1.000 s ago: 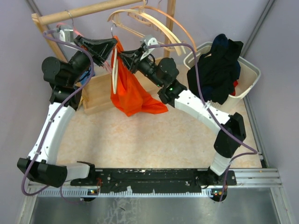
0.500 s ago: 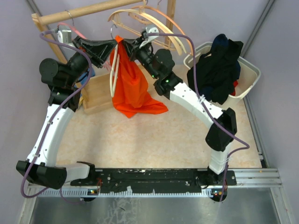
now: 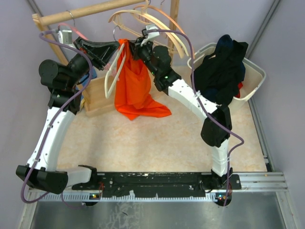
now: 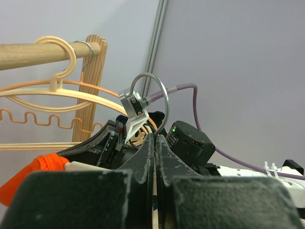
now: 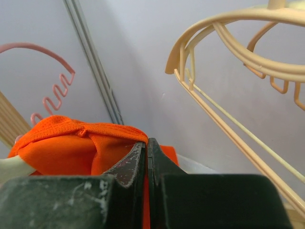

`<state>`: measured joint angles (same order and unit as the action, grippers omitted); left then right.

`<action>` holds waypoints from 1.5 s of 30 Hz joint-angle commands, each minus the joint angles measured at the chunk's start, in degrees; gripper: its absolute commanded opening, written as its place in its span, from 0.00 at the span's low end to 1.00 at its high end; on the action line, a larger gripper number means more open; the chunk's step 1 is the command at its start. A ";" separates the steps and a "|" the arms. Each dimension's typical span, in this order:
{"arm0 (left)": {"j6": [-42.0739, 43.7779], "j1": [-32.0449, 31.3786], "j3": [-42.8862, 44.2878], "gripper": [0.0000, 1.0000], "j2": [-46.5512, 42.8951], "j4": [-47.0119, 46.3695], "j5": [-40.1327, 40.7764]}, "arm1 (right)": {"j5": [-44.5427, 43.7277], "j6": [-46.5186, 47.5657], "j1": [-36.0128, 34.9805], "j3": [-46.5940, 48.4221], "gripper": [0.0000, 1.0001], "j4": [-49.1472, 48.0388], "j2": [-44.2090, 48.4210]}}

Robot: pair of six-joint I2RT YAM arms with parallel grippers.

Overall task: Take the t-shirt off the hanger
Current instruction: Pick up the hanger from the clothesline, then place the hanger on the clothesline.

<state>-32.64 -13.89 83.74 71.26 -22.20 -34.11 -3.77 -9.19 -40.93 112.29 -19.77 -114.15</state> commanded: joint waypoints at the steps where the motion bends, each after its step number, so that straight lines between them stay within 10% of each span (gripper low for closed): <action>1: -0.41 -0.27 3.54 0.00 -1.66 -2.39 -0.59 | -2.50 -0.04 1.37 2.85 0.00 -0.99 -0.88; 20: -0.73 -0.28 6.41 0.00 -2.08 -0.51 0.85 | -1.64 -1.44 3.59 5.12 0.00 1.03 -5.88; 45: 15.11 -0.29 16.79 0.00 13.30 2.92 18.59 | 3.58 8.93 -5.11 -35.88 0.00 -11.26 33.71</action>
<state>-21.65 -13.89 96.77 83.09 -18.20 -20.45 -0.12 -1.98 -46.19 78.59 -27.44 -85.45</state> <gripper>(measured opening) 0.006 0.009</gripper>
